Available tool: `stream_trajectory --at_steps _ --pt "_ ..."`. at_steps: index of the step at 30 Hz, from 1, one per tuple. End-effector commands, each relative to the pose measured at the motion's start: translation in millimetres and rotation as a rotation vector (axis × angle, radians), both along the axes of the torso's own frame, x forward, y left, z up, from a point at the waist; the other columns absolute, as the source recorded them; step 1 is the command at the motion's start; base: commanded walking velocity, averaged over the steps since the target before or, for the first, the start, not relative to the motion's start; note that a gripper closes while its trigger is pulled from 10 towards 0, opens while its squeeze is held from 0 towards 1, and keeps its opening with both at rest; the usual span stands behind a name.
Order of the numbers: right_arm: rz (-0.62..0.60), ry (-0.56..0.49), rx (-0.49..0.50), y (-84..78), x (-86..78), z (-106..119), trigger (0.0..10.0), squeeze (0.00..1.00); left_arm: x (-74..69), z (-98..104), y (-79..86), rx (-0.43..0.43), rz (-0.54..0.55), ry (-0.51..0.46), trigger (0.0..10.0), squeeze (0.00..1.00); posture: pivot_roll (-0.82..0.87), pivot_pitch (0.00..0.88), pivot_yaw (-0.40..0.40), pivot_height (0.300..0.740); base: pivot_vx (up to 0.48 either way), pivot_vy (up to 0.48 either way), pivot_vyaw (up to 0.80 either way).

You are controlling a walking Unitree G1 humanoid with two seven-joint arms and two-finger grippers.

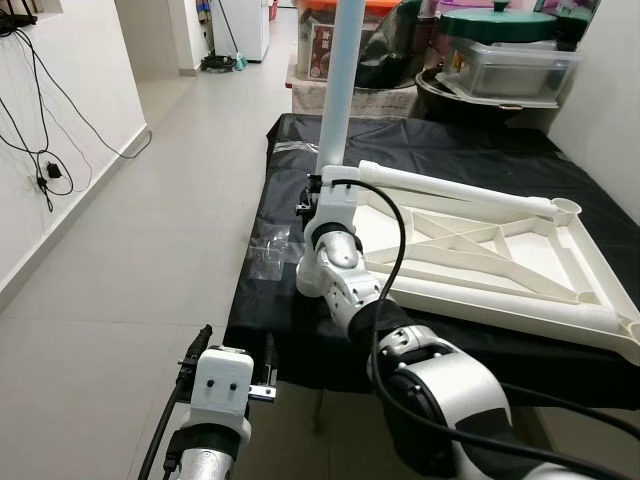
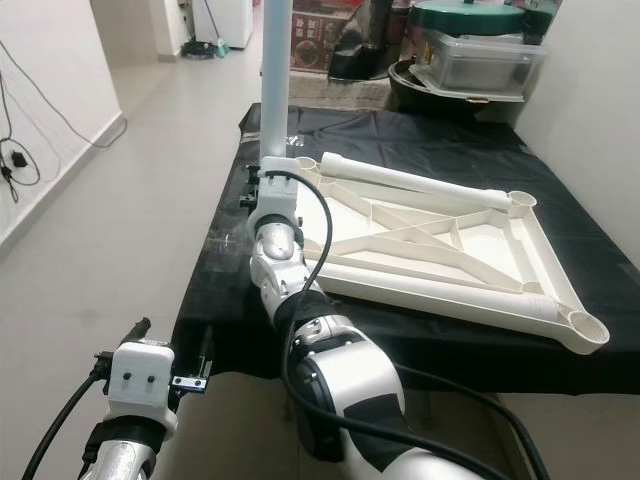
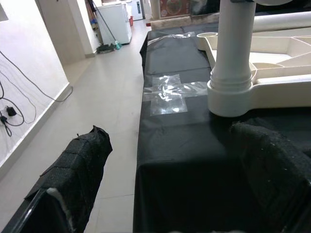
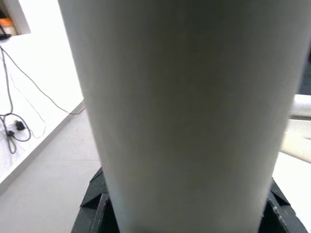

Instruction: Building children table

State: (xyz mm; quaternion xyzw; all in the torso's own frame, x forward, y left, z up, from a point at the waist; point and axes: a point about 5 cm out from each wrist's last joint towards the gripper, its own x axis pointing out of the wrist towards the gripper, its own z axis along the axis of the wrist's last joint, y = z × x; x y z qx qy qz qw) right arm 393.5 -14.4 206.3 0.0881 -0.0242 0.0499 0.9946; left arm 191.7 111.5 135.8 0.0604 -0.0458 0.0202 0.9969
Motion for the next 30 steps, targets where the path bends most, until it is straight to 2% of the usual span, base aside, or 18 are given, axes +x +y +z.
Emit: stream_trajectory --at_steps 1,2,4,8,9,10,11,12,13,14,17,20,22,23,24,26,28,30 --pt "-0.004 0.069 0.157 -5.4 -1.1 -12 10.0 0.0 0.0 -1 -1.6 -0.012 0.002 0.013 10.0 0.0 0.14 0.058 -0.066 0.74 0.0 0.0 0.0" --pt "0.055 0.033 0.148 -5.0 -1.3 -11 10.0 1.0 0.1 -1 -1.7 -0.014 0.002 0.013 10.0 0.0 0.14 0.058 -0.066 0.74 0.0 0.0 0.0" --pt "0.111 -0.031 0.102 -8.7 -1.8 -9 10.0 1.0 0.4 -2 -1.8 -0.016 0.001 0.015 10.0 0.0 0.13 0.06 -0.066 0.74 0.0 0.0 0.0" --pt "0.143 -0.043 0.101 -10.5 -2.0 -10 10.0 1.0 0.6 -2 -1.8 -0.016 0.001 0.015 10.0 0.0 0.13 0.06 -0.066 0.74 0.0 0.0 0.0" --pt "0.163 -0.045 0.099 -11.4 -2.1 -11 10.0 0.78 0.8 -2 -1.8 -0.017 0.001 0.015 10.0 0.0 0.13 0.06 -0.066 0.74 0.0 0.0 0.0" --pt "0.163 -0.045 0.099 -11.4 -2.1 -11 10.0 0.78 0.8 -2 -1.8 -0.017 0.001 0.015 10.0 0.0 0.13 0.06 -0.066 0.74 0.0 0.0 0.0" --pt "0.28 -0.071 0.104 -13.0 -2.9 -12 10.0 0.0 0.8 -2 -1.9 -0.018 0.001 0.015 10.0 0.0 0.13 0.06 -0.066 0.74 0.0 0.0 0.0" --pt "0.28 -0.071 0.104 -13.0 -2.9 -12 10.0 0.0 0.8 -2 -1.9 -0.018 0.001 0.015 10.0 0.0 0.13 0.06 -0.066 0.74 0.0 0.0 0.0" --pt "0.427 -0.112 0.101 -17.4 -2.7 -7 10.0 0.0 0.7 -2 -2.0 -0.018 0.002 0.015 10.0 0.0 0.13 0.06 -0.066 0.74 0.0 0.0 0.0" --pt "0.427 -0.112 0.101 -17.4 -2.7 -7 10.0 0.0 0.7 -2 -2.0 -0.018 0.002 0.015 10.0 0.0 0.13 0.06 -0.066 0.74 0.0 0.0 0.0" --pt "0.757 -0.132 0.095 -22.3 -4.5 3 10.0 0.0 0.8 -1 -2.2 -0.019 0.002 0.015 10.0 0.0 0.13 0.061 -0.067 0.74 0.0 0.0 0.0" --pt "0.757 -0.132 0.095 -22.3 -4.5 3 10.0 0.0 0.8 -1 -2.2 -0.019 0.002 0.015 10.0 0.0 0.13 0.061 -0.067 0.74 0.0 0.0 0.0" --pt "0.993 -0.086 0.049 -17.6 -10.0 4 10.0 0.0 1.0 -1 -2.5 -0.018 0.0 0.015 10.0 0.0 0.13 0.061 -0.067 0.74 0.0 0.0 0.0" --pt "0.993 -0.086 0.049 -17.6 -10.0 4 10.0 0.0 1.0 -1 -2.5 -0.018 0.0 0.015 10.0 0.0 0.13 0.061 -0.067 0.74 0.0 0.0 0.0" --pt "1.087 -0.06 0.013 -13.9 -13.6 2 10.0 0.0 0.6 -1 -2.6 -0.019 0.0 0.014 10.0 0.0 0.14 0.065 -0.067 0.74 0.0 0.0 0.0" --pt "1.184 -0.026 -0.087 -6.1 -19.1 -3 10.0 0.0 -0.5 0 -3.1 -0.019 0.0 0.014 10.0 0.0 0.15 0.068 -0.074 0.74 0.0 0.0 0.0" --pt "1.211 -0.01 -0.171 0.4 -22.1 -8 10.0 0.0 -1.2 0 -3.4 -0.018 0.001 0.014 10.0 0.0 0.16 0.07 -0.075 0.74 0.0 0.0 0.0" --pt "1.221 -0.005 -0.197 2.2 -23.1 -9 10.0 0.0 -1.4 0 -3.3 -0.019 0.002 0.014 10.0 0.0 0.16 0.07 -0.075 0.74 0.0 0.0 0.0"
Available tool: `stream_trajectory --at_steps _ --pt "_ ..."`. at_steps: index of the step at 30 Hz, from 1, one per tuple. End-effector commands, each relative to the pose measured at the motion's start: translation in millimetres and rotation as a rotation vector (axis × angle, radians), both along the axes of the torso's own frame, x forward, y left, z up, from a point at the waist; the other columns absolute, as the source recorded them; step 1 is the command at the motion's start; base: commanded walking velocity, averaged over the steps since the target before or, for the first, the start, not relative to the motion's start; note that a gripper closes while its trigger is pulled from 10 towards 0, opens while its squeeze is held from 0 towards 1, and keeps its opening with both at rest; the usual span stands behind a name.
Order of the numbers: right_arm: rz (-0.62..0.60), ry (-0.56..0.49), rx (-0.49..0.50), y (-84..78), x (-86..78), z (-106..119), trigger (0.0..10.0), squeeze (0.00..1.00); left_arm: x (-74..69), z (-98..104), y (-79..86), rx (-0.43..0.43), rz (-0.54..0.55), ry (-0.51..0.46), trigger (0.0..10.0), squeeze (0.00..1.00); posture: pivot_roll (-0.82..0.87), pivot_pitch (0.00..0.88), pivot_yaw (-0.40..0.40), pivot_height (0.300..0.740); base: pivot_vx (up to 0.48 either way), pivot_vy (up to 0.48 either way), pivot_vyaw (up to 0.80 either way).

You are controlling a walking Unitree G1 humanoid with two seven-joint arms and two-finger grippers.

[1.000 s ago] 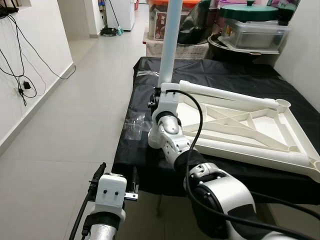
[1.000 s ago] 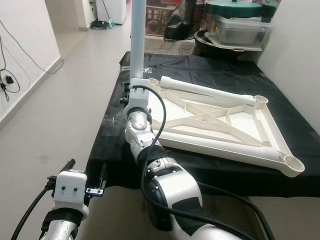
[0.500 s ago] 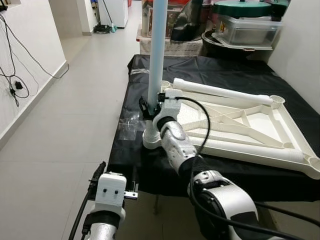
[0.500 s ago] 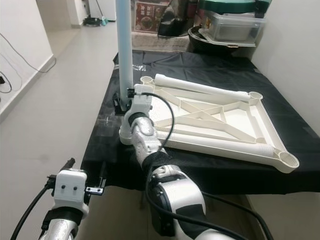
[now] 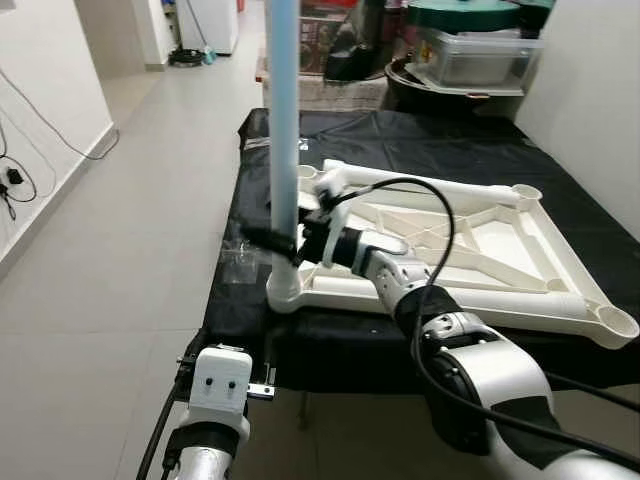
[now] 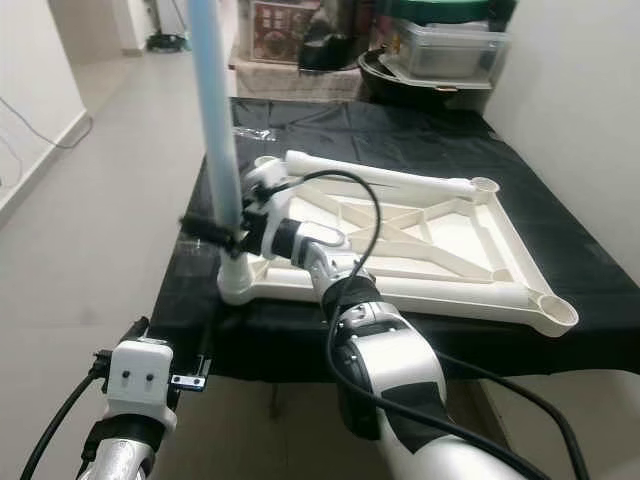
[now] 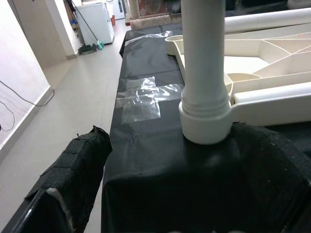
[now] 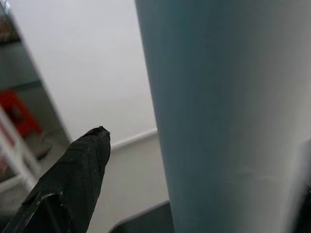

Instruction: Building children table

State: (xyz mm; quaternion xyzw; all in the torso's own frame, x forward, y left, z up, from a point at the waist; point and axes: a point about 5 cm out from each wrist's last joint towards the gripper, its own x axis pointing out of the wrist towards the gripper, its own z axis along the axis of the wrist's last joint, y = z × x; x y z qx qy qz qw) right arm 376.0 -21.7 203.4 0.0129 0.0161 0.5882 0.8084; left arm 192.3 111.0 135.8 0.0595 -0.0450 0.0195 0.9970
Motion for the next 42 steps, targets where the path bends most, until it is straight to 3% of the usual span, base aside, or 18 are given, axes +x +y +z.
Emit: stream_trajectory --at_steps 1,4,5,11,17,19,20,23,24,25,27,29,31,36,37,38,41,42 --pt "0.067 -0.003 -0.059 11.7 -6.3 -7 10.0 0.0 -2.6 0 -3.1 -0.018 0.004 0.012 10.0 0.0 0.16 0.072 -0.075 0.74 0.0 0.0 0.0" --pt "0.089 -0.023 -0.091 15.5 -8.2 -7 9.5 0.0 -3.3 1 -3.4 -0.019 0.004 0.012 10.0 0.0 0.16 0.074 -0.076 0.74 0.0 0.0 0.0" --pt "0.056 -0.035 -0.094 16.8 -6.8 -6 0.0 0.0 -3.3 1 -3.7 -0.02 0.004 0.012 10.0 0.0 0.16 0.076 -0.076 0.74 0.0 0.0 0.0" --pt "-0.014 -0.066 -0.065 16.4 -2.9 -1 0.0 0.0 -3.4 1 -4.3 -0.019 0.002 0.013 10.0 0.0 0.16 0.074 -0.074 0.74 0.0 0.0 0.0" --pt "-0.203 -0.077 -0.011 9.3 4.8 -2 0.0 0.0 -2.6 0 -3.7 -0.016 0.001 0.015 10.0 0.0 0.15 0.063 -0.074 0.74 0.0 0.0 0.0" --pt "-0.203 -0.077 -0.011 9.3 4.8 -2 0.0 0.0 -2.6 0 -3.7 -0.016 0.001 0.015 10.0 0.0 0.15 0.063 -0.074 0.74 0.0 0.0 0.0" --pt "-0.298 -0.083 -0.019 7.6 8.5 -2 0.0 0.0 -2.5 0 -3.4 -0.015 0.001 0.016 10.0 0.0 0.15 0.058 -0.074 0.74 0.0 0.0 0.0" --pt "-0.921 -0.035 0.026 -24.0 27.4 -5 0.0 0.0 -2.2 -1 -2.5 -0.011 0.002 0.016 10.0 0.0 0.14 0.057 -0.068 0.74 0.0 0.0 0.0" --pt "-0.921 -0.035 0.026 -24.0 27.4 -5 0.0 0.0 -2.2 -1 -2.5 -0.011 0.002 0.016 10.0 0.0 0.14 0.057 -0.068 0.74 0.0 0.0 0.0" --pt "-1.111 0.018 0.062 -36.8 29.0 -10 0.0 0.0 -2.2 -1 -2.1 -0.011 0.002 0.016 10.0 0.0 0.14 0.054 -0.065 0.74 0.0 0.0 0.0" --pt "-1.111 0.018 0.062 -36.8 29.0 -10 0.0 0.0 -2.2 -1 -2.1 -0.011 0.002 0.016 10.0 0.0 0.14 0.054 -0.065 0.74 0.0 0.0 0.0" --pt "-1.295 0.119 0.119 -41.8 25.6 -20 0.0 0.0 -2.1 -1 -2.1 -0.009 0.001 0.016 10.0 0.0 0.14 0.054 -0.063 0.74 0.0 0.0 0.0" --pt "-1.339 0.164 0.142 -39.0 23.1 -24 0.0 0.0 -1.9 -1 -2.3 -0.007 0.0 0.016 10.0 0.0 0.14 0.054 -0.063 0.74 0.0 0.0 0.0" --pt "-1.331 0.225 0.184 -19.0 17.1 -26 0.0 0.0 -1.7 -1 -2.6 -0.006 0.0 0.018 10.0 0.0 0.14 0.056 -0.062 0.74 0.0 0.0 0.0" --pt "-1.281 0.223 0.191 -11.6 16.1 -24 4.7 0.0 -1.4 -1 -2.7 -0.006 0.0 0.018 10.0 0.0 0.14 0.057 -0.065 0.74 0.0 0.0 0.0" --pt "-1.217 0.199 0.208 -4.4 15.0 -20 10.0 1.0 -1.1 -1 -2.6 -0.007 0.0 0.018 10.0 0.0 0.14 0.057 -0.065 0.74 0.0 0.0 0.0" --pt "-1.164 0.15 0.224 2.0 13.6 -15 10.0 1.0 -0.5 -2 -2.7 -0.008 0.0 0.019 10.0 0.0 0.14 0.058 -0.067 0.74 0.0 0.0 0.0" --pt "-1.147 0.106 0.219 -0.5 14.2 -13 10.0 0.33 -0.2 -2 -2.5 -0.009 0.0 0.02 10.0 0.0 0.14 0.058 -0.067 0.74 0.0 0.0 0.0"
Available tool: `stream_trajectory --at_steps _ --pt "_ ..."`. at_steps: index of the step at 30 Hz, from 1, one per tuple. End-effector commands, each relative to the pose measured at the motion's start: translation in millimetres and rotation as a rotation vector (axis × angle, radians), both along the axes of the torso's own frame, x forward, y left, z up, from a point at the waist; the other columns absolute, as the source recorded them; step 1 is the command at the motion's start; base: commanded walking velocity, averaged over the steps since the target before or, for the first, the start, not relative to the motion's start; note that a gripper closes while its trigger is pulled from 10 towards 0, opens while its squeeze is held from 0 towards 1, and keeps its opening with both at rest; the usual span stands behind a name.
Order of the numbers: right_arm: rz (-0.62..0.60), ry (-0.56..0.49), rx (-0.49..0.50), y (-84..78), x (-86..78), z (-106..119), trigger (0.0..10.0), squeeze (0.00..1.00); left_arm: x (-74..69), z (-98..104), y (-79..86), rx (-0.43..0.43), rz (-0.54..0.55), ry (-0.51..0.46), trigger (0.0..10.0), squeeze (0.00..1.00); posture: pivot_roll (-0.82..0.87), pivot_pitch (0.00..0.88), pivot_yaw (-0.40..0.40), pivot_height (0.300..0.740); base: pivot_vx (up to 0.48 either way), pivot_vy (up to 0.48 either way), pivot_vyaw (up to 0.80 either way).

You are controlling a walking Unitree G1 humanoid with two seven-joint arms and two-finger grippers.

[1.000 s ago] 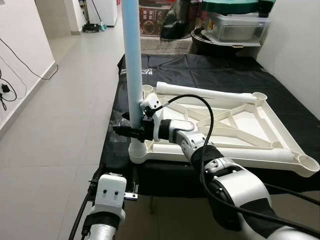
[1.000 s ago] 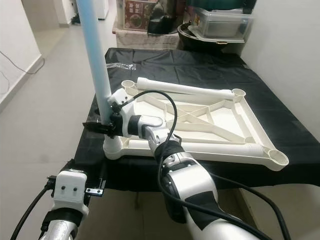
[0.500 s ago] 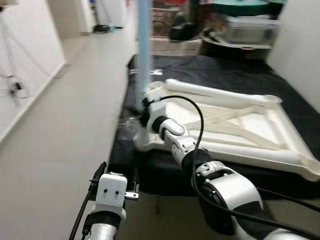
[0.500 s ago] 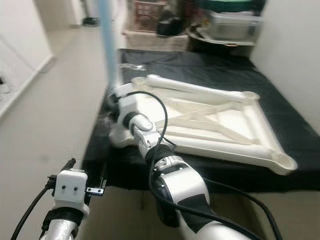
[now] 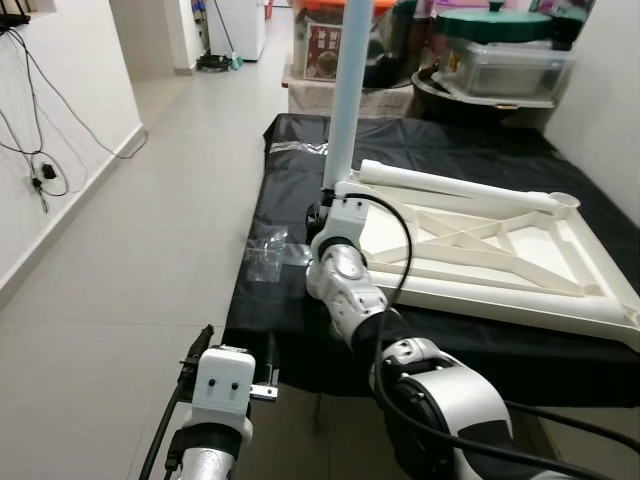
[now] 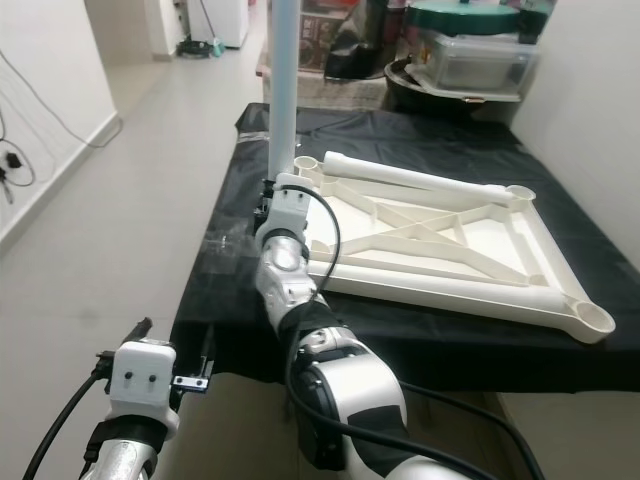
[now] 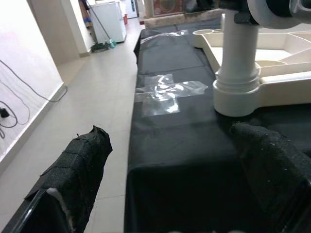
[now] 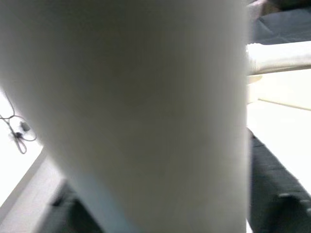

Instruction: Building children table

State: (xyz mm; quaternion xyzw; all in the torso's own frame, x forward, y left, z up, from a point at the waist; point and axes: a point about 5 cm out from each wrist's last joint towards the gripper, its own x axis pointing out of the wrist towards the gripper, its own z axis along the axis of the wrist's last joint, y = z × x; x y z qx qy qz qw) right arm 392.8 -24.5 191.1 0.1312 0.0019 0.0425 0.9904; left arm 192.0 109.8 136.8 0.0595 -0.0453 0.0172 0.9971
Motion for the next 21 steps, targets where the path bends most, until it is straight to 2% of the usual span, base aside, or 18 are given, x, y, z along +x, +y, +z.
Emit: stream_trajectory --at_steps 1,5,6,7,8,9,10,12,13,14,15,16,18,19,20,21 --pt "0.025 -0.053 -0.016 0.0 -2.1 0 10.0 0.0 0.3 -3 -1.3 -0.01 0.005 0.021 10.0 0.0 0.14 0.058 -0.067 0.74 0.0 0.0 0.0" --pt "0.045 -0.083 -0.018 -8.1 -0.2 1 10.0 0.0 0.7 -3 -1.6 -0.013 0.005 0.022 10.0 0.0 0.13 0.062 -0.066 0.74 0.0 0.0 0.0" --pt "0.103 -0.1 0.008 -9.2 0.3 3 10.0 0.0 0.8 -3 -1.6 -0.014 0.005 0.022 10.0 0.0 0.13 0.062 -0.066 0.74 0.0 0.0 0.0" --pt "0.103 -0.1 0.008 -9.2 0.3 3 10.0 0.0 0.8 -3 -1.6 -0.014 0.005 0.022 10.0 0.0 0.13 0.062 -0.066 0.74 0.0 0.0 0.0" --pt "0.176 -0.119 0.039 -11.3 1.2 5 10.0 0.0 0.9 -3 -1.5 -0.015 0.005 0.022 10.0 0.0 0.13 0.062 -0.066 0.74 0.0 0.0 0.0" --pt "0.339 -0.156 0.065 -12.0 1.2 8 10.0 0.0 1.0 -3 -1.5 -0.015 0.004 0.023 10.0 0.0 0.13 0.062 -0.066 0.74 0.0 0.0 0.0" --pt "0.453 -0.185 0.084 -12.8 0.3 11 10.0 0.0 1.0 -3 -1.5 -0.015 0.004 0.023 10.0 0.0 0.13 0.062 -0.066 0.74 0.0 0.0 0.0" --pt "0.453 -0.185 0.084 -12.8 0.3 11 10.0 0.0 1.0 -3 -1.5 -0.015 0.004 0.023 10.0 0.0 0.13 0.062 -0.066 0.74 0.0 0.0 0.0" --pt "0.557 -0.185 0.116 -14.0 -0.2 12 10.0 0.0 1.5 -3 -1.4 -0.016 0.003 0.022 10.0 0.0 0.12 0.063 -0.067 0.74 0.0 0.0 0.0" --pt "0.673 -0.174 0.108 -13.2 -1.8 11 10.0 0.0 2.0 -3 -1.3 -0.015 0.003 0.02 10.0 0.0 0.12 0.063 -0.067 0.74 0.0 0.0 0.0" --pt "0.673 -0.174 0.108 -13.2 -1.8 11 10.0 0.0 2.0 -3 -1.3 -0.015 0.003 0.02 10.0 0.0 0.12 0.063 -0.067 0.74 0.0 0.0 0.0" --pt "0.765 -0.152 0.098 -10.7 -4.0 10 10.0 0.0 2.3 -2 -1.3 -0.015 0.002 0.018 10.0 0.0 0.12 0.063 -0.067 0.74 0.0 0.0 0.0" --pt "0.765 -0.152 0.098 -10.7 -4.0 10 10.0 0.0 2.3 -2 -1.3 -0.015 0.002 0.018 10.0 0.0 0.12 0.063 -0.067 0.74 0.0 0.0 0.0" --pt "0.835 -0.146 0.04 -6.5 -6.3 9 10.0 0.0 2.4 -2 -1.5 -0.015 0.002 0.017 10.0 0.0 0.13 0.074 -0.07 0.74 0.0 0.0 0.0" --pt "0.835 -0.146 0.04 -6.5 -6.3 9 10.0 0.0 2.4 -2 -1.5 -0.015 0.002 0.017 10.0 0.0 0.13 0.074 -0.07 0.74 0.0 0.0 0.0" --pt "0.897 -0.144 -0.017 -1.1 -9.1 7 10.0 0.0 2.3 -2 -1.6 -0.015 0.002 0.017 10.0 0.0 0.13 0.074 -0.07 0.74 0.0 0.0 0.0"
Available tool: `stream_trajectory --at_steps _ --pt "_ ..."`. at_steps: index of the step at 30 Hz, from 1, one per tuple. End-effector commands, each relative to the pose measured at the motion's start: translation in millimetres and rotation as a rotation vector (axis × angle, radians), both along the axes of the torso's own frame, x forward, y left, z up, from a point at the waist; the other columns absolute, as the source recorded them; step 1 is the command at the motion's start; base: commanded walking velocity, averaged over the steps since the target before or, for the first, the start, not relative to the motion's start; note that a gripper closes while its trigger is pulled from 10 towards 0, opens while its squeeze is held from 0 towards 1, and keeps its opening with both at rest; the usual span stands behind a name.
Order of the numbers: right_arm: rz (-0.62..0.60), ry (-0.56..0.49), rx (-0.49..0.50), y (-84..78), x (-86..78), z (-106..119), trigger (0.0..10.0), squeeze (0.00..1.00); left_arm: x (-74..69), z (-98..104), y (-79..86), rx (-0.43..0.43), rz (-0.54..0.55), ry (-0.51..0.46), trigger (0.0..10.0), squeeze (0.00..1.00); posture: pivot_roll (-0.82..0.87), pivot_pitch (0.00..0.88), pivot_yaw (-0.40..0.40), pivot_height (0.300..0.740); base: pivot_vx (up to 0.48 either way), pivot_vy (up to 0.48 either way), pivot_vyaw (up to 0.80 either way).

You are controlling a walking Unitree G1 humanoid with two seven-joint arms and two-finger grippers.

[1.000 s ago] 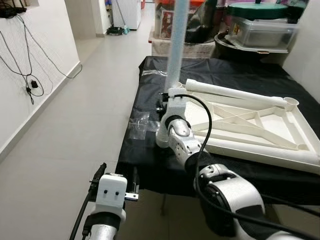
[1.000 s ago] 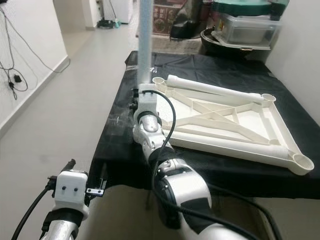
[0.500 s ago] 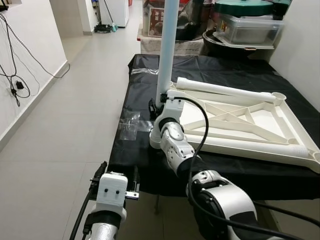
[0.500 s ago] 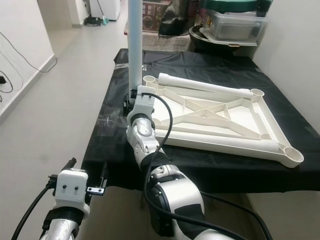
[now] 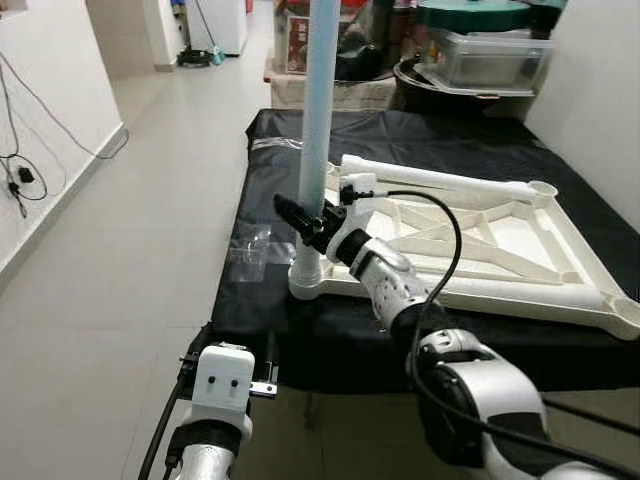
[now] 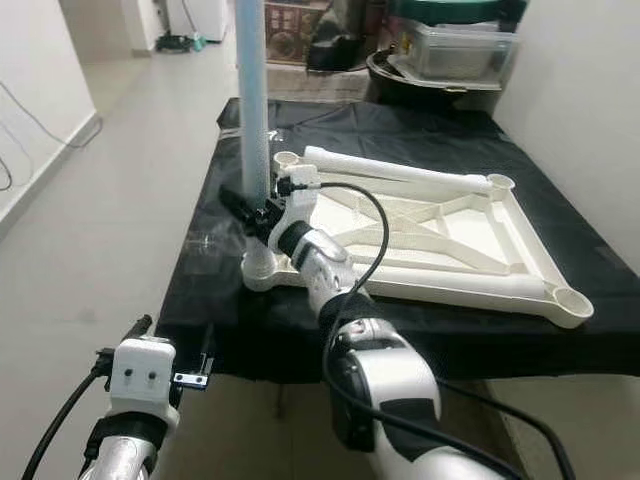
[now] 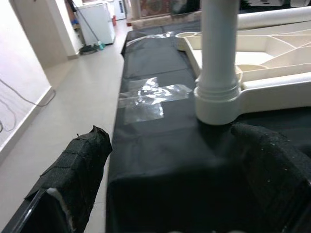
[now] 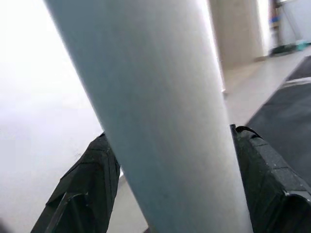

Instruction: Building children table

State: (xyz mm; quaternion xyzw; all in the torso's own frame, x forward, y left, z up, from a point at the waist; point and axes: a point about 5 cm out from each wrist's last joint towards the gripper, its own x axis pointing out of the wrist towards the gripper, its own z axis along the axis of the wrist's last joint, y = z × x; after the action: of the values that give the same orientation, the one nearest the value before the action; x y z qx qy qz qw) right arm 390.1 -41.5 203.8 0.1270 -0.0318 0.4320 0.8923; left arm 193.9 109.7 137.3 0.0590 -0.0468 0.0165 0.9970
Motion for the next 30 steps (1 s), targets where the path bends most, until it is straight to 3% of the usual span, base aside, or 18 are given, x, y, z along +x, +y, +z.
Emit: stream_trajectory --at_steps 1,6,12,13,18,21,22,23,24,25,26,28,29,30 --pt "0.151 -0.006 -0.094 21.6 -9.0 -5 10.0 0.0 0.1 -2 -1.8 -0.015 0.004 0.02 10.0 0.0 0.14 0.082 -0.074 0.74 0.0 0.0 0.0" --pt "0.36 -0.069 -0.236 37.5 -19.6 -5 10.0 0.0 -4.2 2 -4.7 -0.018 0.004 0.016 10.0 0.0 0.15 0.108 -0.084 0.74 0.0 0.0 0.0" --pt "0.494 -0.094 -0.286 42.8 -24.8 0 9.8 0.0 -9.4 8 -7.1 -0.016 0.001 0.001 10.0 0.0 0.15 0.141 -0.087 0.74 0.0 0.0 0.0" --pt "0.498 -0.1 -0.291 43.2 -24.8 1 0.0 0.0 -10.9 9 -7.7 -0.016 0.001 -0.001 10.0 0.0 0.15 0.145 -0.087 0.74 0.0 0.0 0.0" --pt "0.473 -0.112 -0.293 44.3 -23.4 4 0.0 0.0 -12.4 10 -8.3 -0.019 0.004 -0.002 10.0 0.0 0.15 0.156 -0.089 0.74 0.0 0.0 0.0" --pt "0.369 -0.142 -0.31 44.3 -18.5 7 0.0 0.0 -14.0 11 -9.2 -0.024 0.008 -0.001 10.0 0.0 0.15 0.157 -0.088 0.74 0.0 0.0 0.0" --pt "0.29 -0.157 -0.316 42.7 -14.8 9 0.0 0.0 -14.5 11 -9.4 -0.025 0.009 0.001 10.0 0.0 0.15 0.157 -0.088 0.74 0.0 0.0 0.0" --pt "0.29 -0.157 -0.316 42.7 -14.8 9 0.0 0.0 -14.5 11 -9.4 -0.025 0.009 0.001 10.0 0.0 0.15 0.157 -0.088 0.74 0.0 0.0 0.0" --pt "0.16 -0.156 -0.321 38.5 -8.5 10 0.0 0.0 -14.4 11 -9.5 -0.026 0.01 0.002 10.0 0.0 0.15 0.148 -0.092 0.74 0.0 0.0 0.0" --pt "0.16 -0.156 -0.321 38.5 -8.5 10 0.0 0.0 -14.4 11 -9.5 -0.026 0.01 0.002 10.0 0.0 0.15 0.148 -0.092 0.74 0.0 0.0 0.0" --pt "0.051 -0.144 -0.314 34.1 -3.4 11 0.0 0.0 -14.2 10 -9.3 -0.026 0.011 0.004 10.0 0.0 0.14 0.146 -0.091 0.74 0.0 0.0 0.0" --pt "0.051 -0.144 -0.314 34.1 -3.4 11 0.0 0.0 -14.2 10 -9.3 -0.026 0.011 0.004 10.0 0.0 0.14 0.146 -0.091 0.74 0.0 0.0 0.0" --pt "-0.139 -0.114 -0.301 24.1 5.0 12 0.0 0.0 -13.7 10 -8.8 -0.025 0.012 0.007 10.0 0.0 0.14 0.138 -0.089 0.74 0.0 0.0 0.0" --pt "-0.139 -0.114 -0.301 24.1 5.0 12 0.0 0.0 -13.7 10 -8.8 -0.025 0.012 0.007 10.0 0.0 0.14 0.138 -0.089 0.74 0.0 0.0 0.0"
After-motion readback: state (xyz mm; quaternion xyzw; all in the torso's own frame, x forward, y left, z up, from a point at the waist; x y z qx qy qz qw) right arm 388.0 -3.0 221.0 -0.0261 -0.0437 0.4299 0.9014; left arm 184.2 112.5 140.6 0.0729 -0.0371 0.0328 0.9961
